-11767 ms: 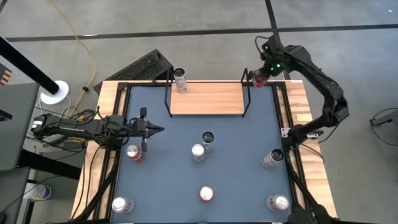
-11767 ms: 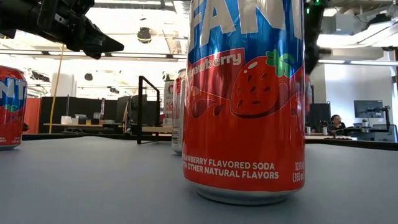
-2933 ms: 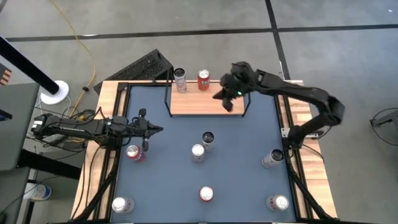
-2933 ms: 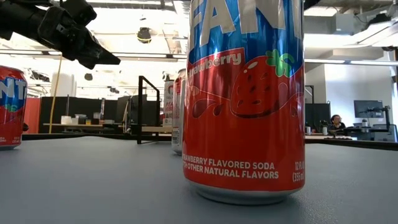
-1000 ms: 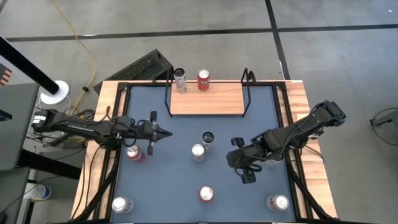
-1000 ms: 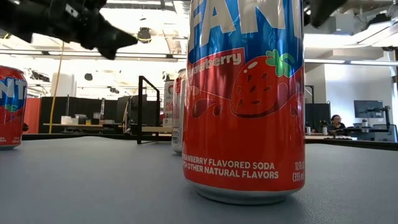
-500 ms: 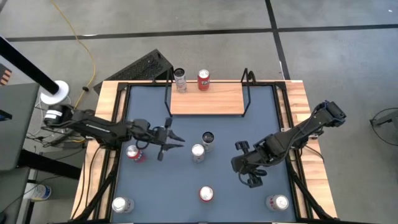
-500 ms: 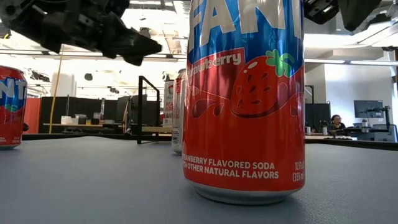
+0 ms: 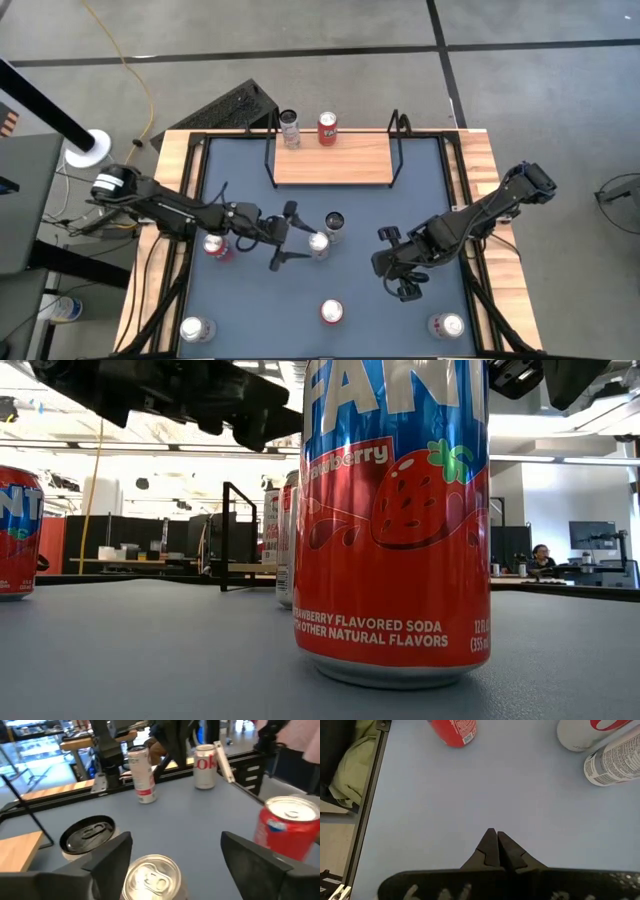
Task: Place canned beverage on shelf
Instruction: Put the top red-silver soda can on the shelf
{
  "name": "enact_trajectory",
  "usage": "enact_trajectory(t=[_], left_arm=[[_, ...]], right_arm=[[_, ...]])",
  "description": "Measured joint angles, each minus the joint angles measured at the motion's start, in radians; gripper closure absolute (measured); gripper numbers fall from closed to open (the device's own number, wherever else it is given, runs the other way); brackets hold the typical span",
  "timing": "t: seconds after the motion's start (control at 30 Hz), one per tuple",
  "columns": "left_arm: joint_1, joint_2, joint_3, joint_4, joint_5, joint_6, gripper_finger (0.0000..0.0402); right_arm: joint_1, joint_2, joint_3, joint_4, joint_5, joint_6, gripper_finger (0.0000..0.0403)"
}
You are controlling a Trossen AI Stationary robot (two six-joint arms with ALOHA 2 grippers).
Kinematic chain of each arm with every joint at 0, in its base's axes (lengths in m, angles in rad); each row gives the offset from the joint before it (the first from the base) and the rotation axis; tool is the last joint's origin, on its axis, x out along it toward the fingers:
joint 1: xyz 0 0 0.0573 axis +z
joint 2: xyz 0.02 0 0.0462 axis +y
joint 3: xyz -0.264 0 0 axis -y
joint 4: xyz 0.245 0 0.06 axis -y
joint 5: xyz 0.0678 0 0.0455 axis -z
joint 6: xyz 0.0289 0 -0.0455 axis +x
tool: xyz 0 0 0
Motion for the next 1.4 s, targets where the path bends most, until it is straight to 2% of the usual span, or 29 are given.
enact_trajectory(t=[0.17,0.33,0.6,0.87,1.17,1.27,1.4], left_arm=[[-0.006,0.048,0.043,-0.077,-0.074,-0.001,0.0088],[-0.001,0.087,0.047,-0.086,-0.141,0.002,0.0088],[0.000,0.141,0.047,-0.085,-0.138,-0.074,0.0088],[0.000,0.200,0.048,-0.045,-0.146,-0.082,0.0088],[0.000,0.202,0.048,-0.041,-0.147,-0.139,0.0088],[0.000,0.202,0.048,-0.062,-0.147,-0.134,0.0101],[0.000,0.202,0.048,-0.064,-0.144,-0.135,0.0136]], right_arm=[[0.000,0.000,0.000,0.002,0.000,0.000,0.0403],[0.000,0.000,0.000,0.005,0.001,0.000,0.0403],[0.000,0.000,0.000,0.010,0.002,-0.001,0.0403],[0.000,0.000,0.000,0.014,0.025,-0.002,0.0403],[0.000,0.000,0.000,0.015,0.026,-0.002,0.0403],[0.000,0.000,0.000,0.015,0.026,-0.002,0.0403],[0.000,0.000,0.000,0.015,0.027,-0.002,0.0403]])
